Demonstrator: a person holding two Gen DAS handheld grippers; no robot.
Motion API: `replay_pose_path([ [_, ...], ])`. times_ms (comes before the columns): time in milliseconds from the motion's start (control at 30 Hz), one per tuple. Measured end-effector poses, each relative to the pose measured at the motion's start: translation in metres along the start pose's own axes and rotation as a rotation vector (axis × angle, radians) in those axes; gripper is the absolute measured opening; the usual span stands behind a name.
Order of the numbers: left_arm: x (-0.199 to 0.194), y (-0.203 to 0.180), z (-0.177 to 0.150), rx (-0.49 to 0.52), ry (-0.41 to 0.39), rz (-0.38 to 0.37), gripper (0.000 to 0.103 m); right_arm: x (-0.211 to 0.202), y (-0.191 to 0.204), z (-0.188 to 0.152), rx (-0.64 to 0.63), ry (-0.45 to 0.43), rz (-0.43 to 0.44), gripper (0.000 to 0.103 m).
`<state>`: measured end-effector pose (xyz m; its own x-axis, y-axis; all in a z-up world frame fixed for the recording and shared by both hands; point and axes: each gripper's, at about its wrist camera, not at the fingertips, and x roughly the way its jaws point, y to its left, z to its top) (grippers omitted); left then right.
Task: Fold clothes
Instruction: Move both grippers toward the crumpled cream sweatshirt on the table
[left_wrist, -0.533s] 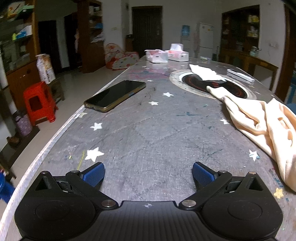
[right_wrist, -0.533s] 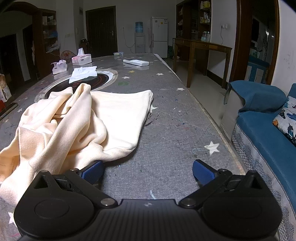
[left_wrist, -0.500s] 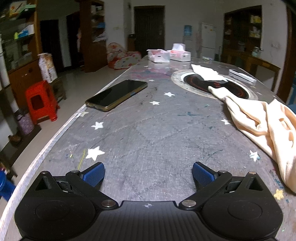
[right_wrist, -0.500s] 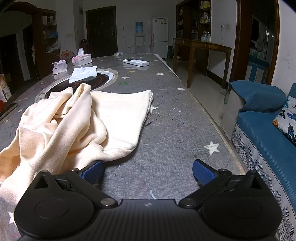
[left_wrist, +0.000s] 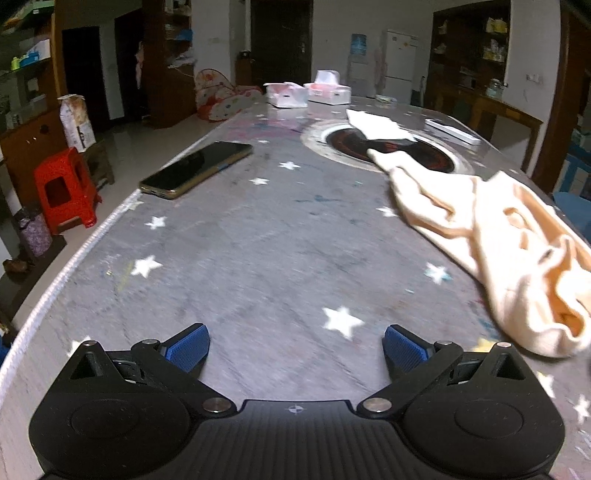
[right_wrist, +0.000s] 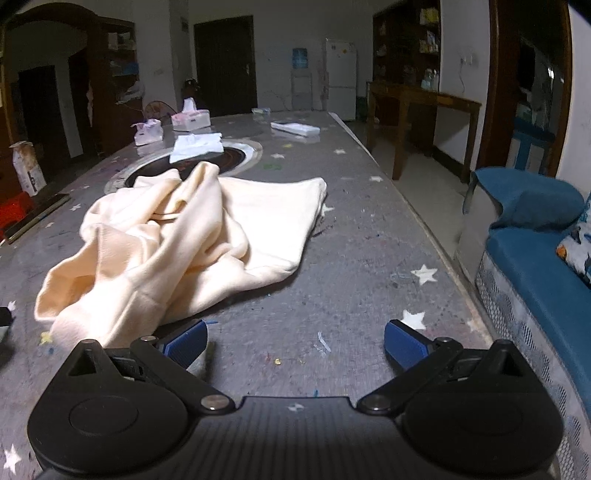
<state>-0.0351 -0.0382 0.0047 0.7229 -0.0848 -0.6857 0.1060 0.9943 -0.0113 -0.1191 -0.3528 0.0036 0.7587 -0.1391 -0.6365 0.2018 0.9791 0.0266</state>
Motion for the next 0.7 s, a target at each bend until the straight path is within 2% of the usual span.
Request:
replay_pose_path([
  [300, -0.019, -0.036, 0.0, 0.008, 0.008, -0.038, 0.103, -0.019, 0.006, -0.009, -0.036, -0.034, 0.083, 0.103],
  [700, -0.036, -0.059, -0.001, 0.05, -0.004, -0.076, 0.103, -0.038, 0.012, -0.014, -0.043, -0.051, 0.11, 0.103],
])
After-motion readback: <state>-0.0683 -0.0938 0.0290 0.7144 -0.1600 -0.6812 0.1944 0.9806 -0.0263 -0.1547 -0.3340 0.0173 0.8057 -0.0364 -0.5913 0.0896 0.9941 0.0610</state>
